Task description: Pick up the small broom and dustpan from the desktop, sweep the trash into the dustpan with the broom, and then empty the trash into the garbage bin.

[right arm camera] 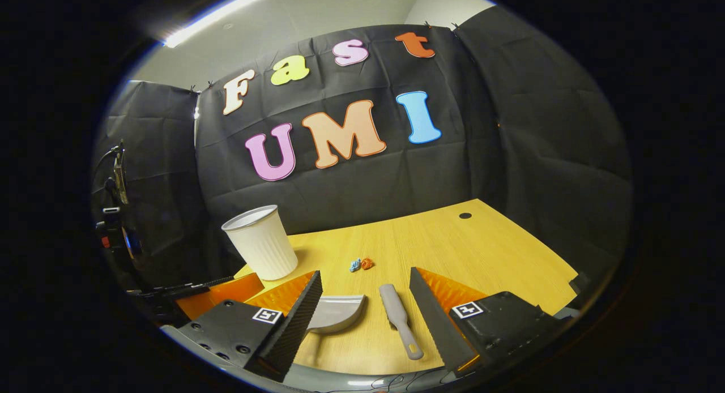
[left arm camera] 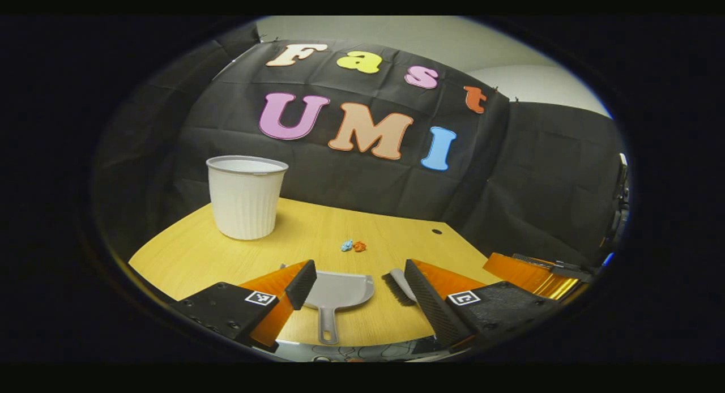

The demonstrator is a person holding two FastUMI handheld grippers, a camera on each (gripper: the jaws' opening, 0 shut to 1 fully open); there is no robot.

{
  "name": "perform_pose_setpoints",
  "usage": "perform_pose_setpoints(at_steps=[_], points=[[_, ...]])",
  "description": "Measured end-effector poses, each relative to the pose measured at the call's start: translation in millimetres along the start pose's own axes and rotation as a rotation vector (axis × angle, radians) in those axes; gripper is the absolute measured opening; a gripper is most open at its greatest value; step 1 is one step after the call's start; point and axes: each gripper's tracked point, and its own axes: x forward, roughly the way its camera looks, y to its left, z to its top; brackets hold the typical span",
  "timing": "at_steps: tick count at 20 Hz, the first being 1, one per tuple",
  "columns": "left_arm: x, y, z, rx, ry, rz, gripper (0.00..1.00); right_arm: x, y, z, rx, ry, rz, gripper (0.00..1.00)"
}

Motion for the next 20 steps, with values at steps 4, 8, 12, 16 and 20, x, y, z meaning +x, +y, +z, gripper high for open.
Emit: perform_pose_setpoints(at_steps=[4, 8, 12, 16, 20], points=[[0, 6, -7, -0.008, 0.022, 0.010, 0.94, 6, -2, -3, -0.001, 0.010, 0.000, 0.92], [-3, 19, -14, -0.009, 0.044, 0.044, 0.94, 17, 0, -8, -0.006, 0.032, 0.012, 0.92], [-4, 26, -32, 0.001, 0.091, 0.058, 0.94, 34, 0, -24, -0.026, 0.079, 0.022, 0.92], [6, 26, -56, -0.004, 0.150, 0.046, 0.94, 56, -8, -54, -0.053, 0.160, 0.030, 0.92], [31, 43, -122, -0.032, 0.344, 0.066, 0.94, 91, -42, -126, -0.088, 0.347, 0.005, 0.92]])
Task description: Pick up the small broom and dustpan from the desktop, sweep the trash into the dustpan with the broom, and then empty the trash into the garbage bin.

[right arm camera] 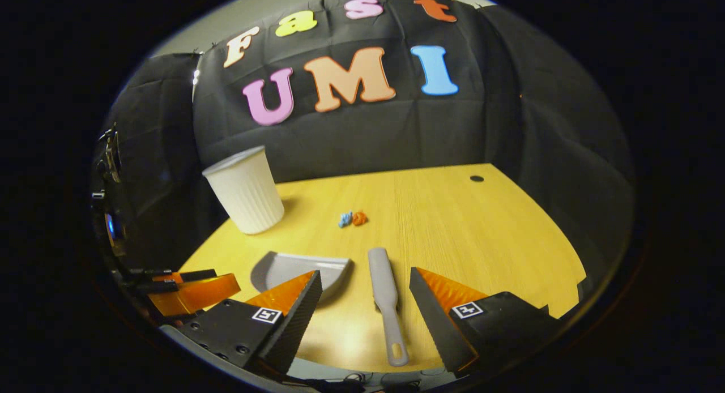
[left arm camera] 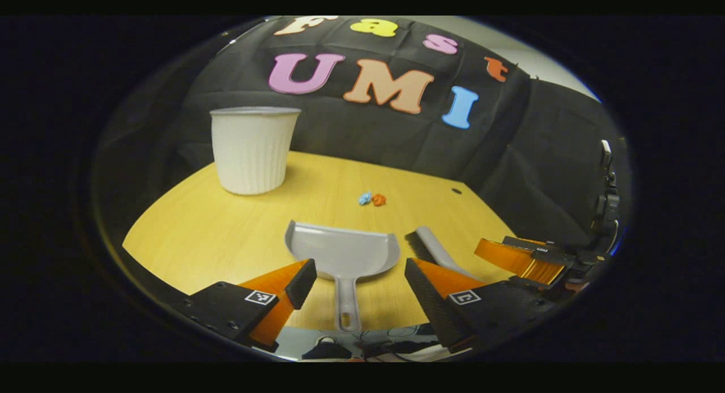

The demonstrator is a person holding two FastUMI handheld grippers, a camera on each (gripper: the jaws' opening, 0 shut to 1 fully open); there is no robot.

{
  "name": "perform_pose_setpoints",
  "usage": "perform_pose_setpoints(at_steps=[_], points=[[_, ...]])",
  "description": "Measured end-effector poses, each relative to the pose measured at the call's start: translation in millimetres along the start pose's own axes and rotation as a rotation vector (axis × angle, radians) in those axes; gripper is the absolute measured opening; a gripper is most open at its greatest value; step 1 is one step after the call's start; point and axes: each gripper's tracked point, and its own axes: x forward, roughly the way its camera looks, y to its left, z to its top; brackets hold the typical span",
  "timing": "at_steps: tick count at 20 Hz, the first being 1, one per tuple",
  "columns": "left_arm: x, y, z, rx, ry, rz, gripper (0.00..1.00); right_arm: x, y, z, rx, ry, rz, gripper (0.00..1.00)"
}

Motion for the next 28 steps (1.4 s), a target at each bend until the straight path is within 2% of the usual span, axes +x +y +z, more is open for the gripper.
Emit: perform_pose_setpoints(at_steps=[2, 5, 9, 13, 15, 18, 19, 20, 21, 22, 23, 24, 25, 26, 27, 28], points=[[12, 7, -22, -0.015, 0.110, 0.005, 0.95, 27, -12, -31, 0.023, 0.119, 0.000, 0.93], [31, 13, -40, -0.010, 0.183, 0.018, 0.95, 64, -30, -58, -0.041, 0.195, -0.033, 0.93], [51, 20, -63, 0.042, 0.266, 0.044, 0.95, 79, -33, -87, -0.047, 0.315, -0.016, 0.93], [61, 26, -75, 0.106, 0.335, 0.065, 0.95, 89, -36, -94, -0.044, 0.360, -0.014, 0.93], [64, 27, -78, 0.120, 0.366, 0.067, 0.96, 88, -39, -99, -0.047, 0.388, -0.013, 0.88], [67, 29, -82, 0.133, 0.406, 0.066, 0.95, 86, -42, -105, -0.062, 0.420, -0.017, 0.74], [67, 31, -84, 0.140, 0.415, 0.065, 0.93, 87, -42, -105, -0.065, 0.424, -0.017, 0.66], [68, 31, -86, 0.141, 0.430, 0.062, 0.88, 88, -41, -106, -0.066, 0.426, -0.015, 0.54], [68, 30, -91, 0.137, 0.448, 0.060, 0.72, 87, -40, -106, -0.071, 0.429, -0.018, 0.49], [65, 33, -95, 0.141, 0.485, 0.066, 0.64, 86, -40, -109, -0.082, 0.447, -0.009, 0.31], [63, 36, -98, 0.169, 0.510, 0.076, 0.54, 84, -37, -112, -0.091, 0.466, 0.005, 0.30], [62, 43, -98, 0.214, 0.518, 0.088, 0.50, 85, -36, -113, -0.103, 0.467, 0.005, 0.31], [64, 47, -97, 0.255, 0.524, 0.106, 0.36, 84, -34, -113, -0.109, 0.474, 0.020, 0.26], [63, 49, -98, 0.284, 0.533, 0.107, 0.34, 85, -30, -113, -0.110, 0.473, 0.034, 0.26], [64, 47, -96, 0.295, 0.529, 0.096, 0.32, 85, -29, -114, -0.113, 0.475, 0.039, 0.21], [64, 47, -95, 0.283, 0.529, 0.088, 0.31, 86, -29, -114, -0.115, 0.474, 0.042, 0.25]])
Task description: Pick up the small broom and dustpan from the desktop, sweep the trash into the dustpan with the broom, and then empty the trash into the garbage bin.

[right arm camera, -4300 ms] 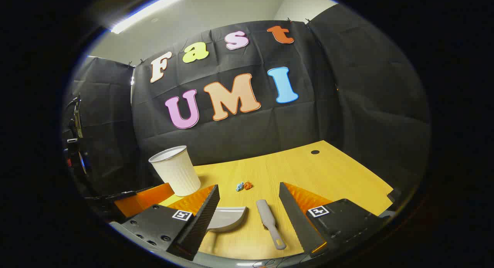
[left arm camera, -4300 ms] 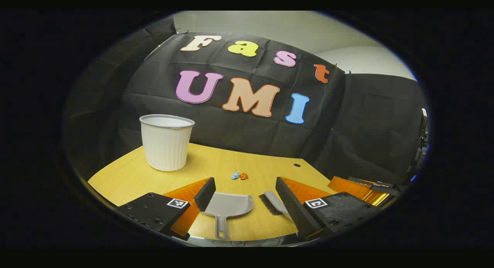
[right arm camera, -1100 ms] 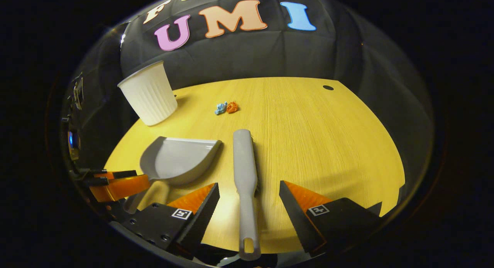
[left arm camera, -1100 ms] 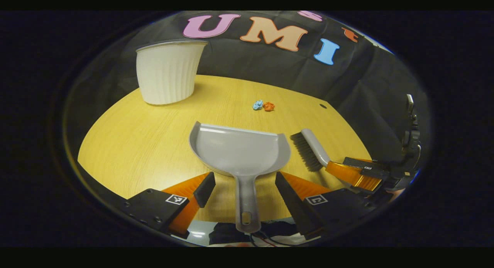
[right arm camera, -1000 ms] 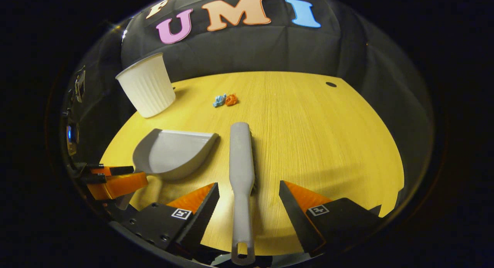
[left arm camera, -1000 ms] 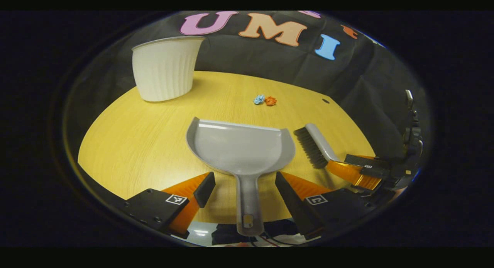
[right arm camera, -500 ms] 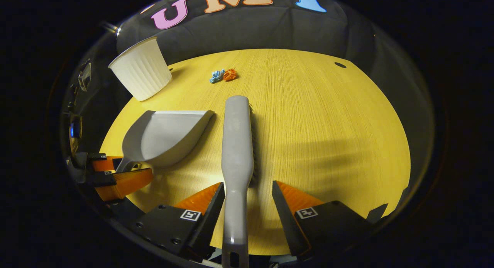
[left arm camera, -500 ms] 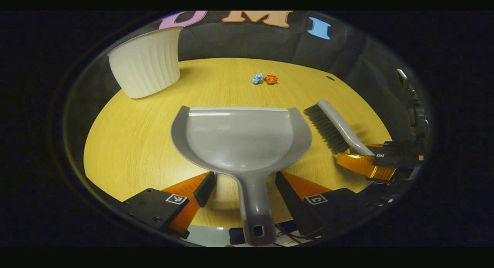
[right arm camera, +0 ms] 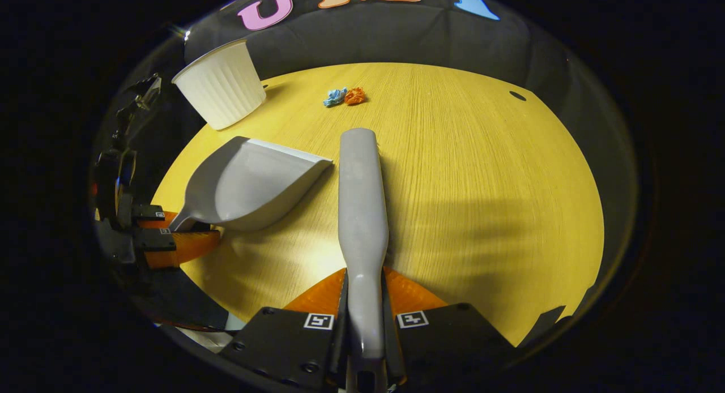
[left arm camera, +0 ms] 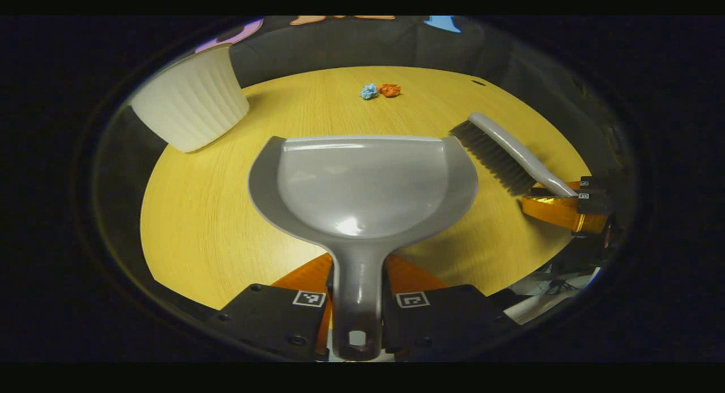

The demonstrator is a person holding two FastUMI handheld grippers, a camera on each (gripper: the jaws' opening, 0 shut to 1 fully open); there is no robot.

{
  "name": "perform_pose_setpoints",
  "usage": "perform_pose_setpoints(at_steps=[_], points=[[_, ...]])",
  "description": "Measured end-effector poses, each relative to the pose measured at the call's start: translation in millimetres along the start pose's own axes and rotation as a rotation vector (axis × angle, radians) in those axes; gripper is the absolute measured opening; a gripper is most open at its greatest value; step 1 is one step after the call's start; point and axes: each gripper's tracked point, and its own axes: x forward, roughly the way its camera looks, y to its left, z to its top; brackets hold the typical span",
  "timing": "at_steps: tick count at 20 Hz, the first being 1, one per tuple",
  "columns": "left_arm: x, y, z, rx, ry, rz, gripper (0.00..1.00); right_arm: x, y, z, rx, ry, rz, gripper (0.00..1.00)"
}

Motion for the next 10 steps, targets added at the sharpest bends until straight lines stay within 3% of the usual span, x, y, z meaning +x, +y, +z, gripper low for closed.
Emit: perform_pose_setpoints(at_steps=[2, 3, 4, 5, 7, 10], points=[[-1, 1, 2, -0.001, -0.023, -0.028, 0.31, -2, 1, 3, 0.003, -0.009, 0.006, 0.22], [-2, 4, 3, 0.011, -0.033, -0.036, 0.29, -6, 2, 7, 0.004, -0.021, 0.011, 0.25], [-5, 6, 6, 0.025, -0.048, -0.044, 0.27, -11, 3, 11, 0.006, -0.039, 0.012, 0.21], [-13, 10, 10, 0.034, -0.066, -0.055, 0.29, -19, 3, 18, 0.002, -0.057, 0.012, 0.25], [-25, 17, 21, 0.037, -0.109, -0.087, 0.29, -39, -2, 37, -0.014, -0.095, -0.001, 0.25], [-43, 42, 43, 0.128, -0.133, -0.116, 0.28, -65, -8, 80, -0.038, -0.156, -0.015, 0.25]])
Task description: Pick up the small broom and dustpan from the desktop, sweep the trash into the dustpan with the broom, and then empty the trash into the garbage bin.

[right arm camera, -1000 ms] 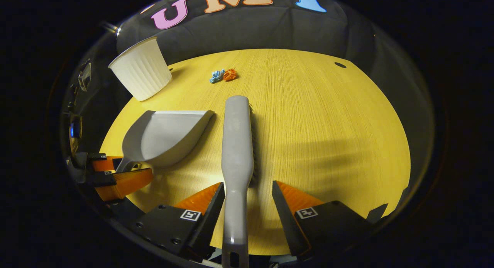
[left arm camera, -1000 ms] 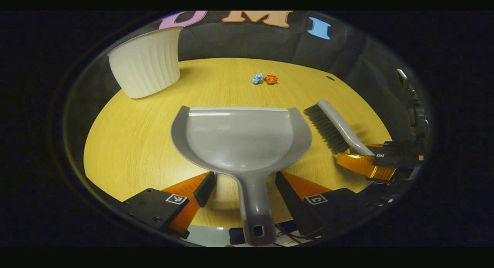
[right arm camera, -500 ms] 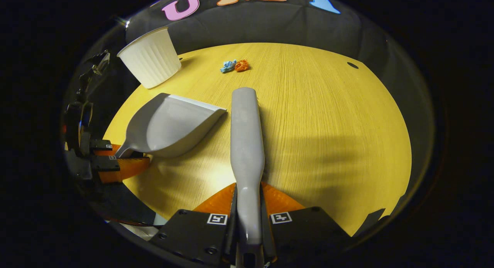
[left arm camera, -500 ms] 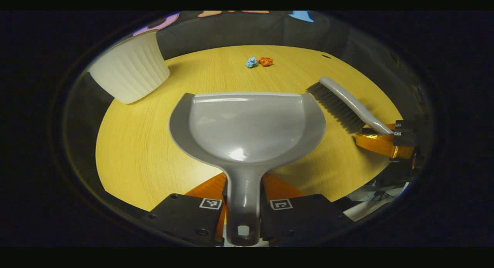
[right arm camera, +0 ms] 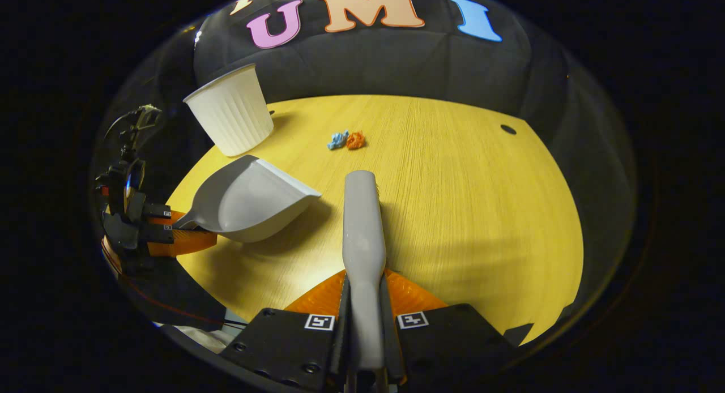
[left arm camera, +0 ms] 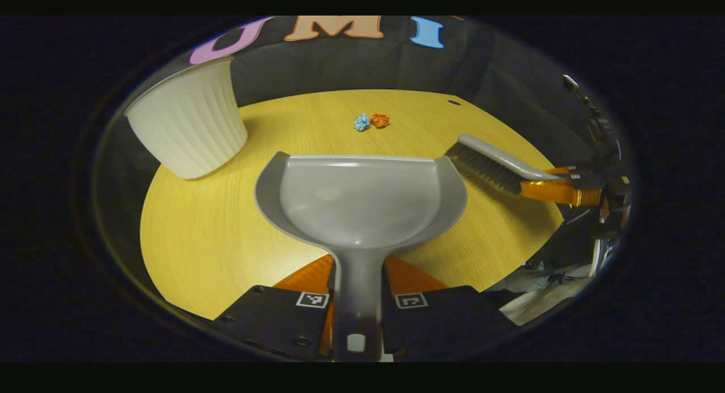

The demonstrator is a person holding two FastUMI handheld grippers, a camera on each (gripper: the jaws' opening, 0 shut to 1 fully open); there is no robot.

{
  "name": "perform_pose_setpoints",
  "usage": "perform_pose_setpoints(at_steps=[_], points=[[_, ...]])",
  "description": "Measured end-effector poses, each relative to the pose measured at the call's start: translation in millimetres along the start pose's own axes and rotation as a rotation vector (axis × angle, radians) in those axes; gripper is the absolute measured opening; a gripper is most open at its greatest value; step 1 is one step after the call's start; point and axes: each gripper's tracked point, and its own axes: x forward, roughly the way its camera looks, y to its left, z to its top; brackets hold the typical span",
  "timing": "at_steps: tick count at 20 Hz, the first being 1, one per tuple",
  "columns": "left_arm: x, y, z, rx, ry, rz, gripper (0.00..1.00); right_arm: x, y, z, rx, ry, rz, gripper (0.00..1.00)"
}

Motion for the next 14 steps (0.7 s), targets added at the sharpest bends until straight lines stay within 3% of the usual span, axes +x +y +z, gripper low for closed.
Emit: perform_pose_setpoints(at_steps=[1, 3, 7, 8, 11, 13, 14], points=[[-5, 11, 6, 0.035, 0.013, -0.006, 0.28, -4, -3, 18, -0.002, -0.020, -0.007, 0.20], [-3, 35, 24, 0.106, 0.048, -0.010, 0.28, 0, -13, 57, -0.018, -0.063, -0.044, 0.25], [11, 87, 52, 0.310, 0.110, 0.031, 0.28, 44, -27, 119, -0.043, -0.104, -0.126, 0.25], [18, 95, 59, 0.353, 0.122, 0.033, 0.29, 61, -28, 128, -0.049, -0.101, -0.143, 0.20], [39, 107, 70, 0.432, 0.156, 0.002, 0.28, 114, -33, 136, -0.089, -0.064, -0.177, 0.25], [47, 110, 76, 0.462, 0.173, -0.028, 0.29, 148, -38, 132, -0.132, -0.013, -0.194, 0.20], [55, 109, 80, 0.469, 0.175, -0.047, 0.28, 163, -38, 129, -0.148, 0.007, -0.201, 0.25]])
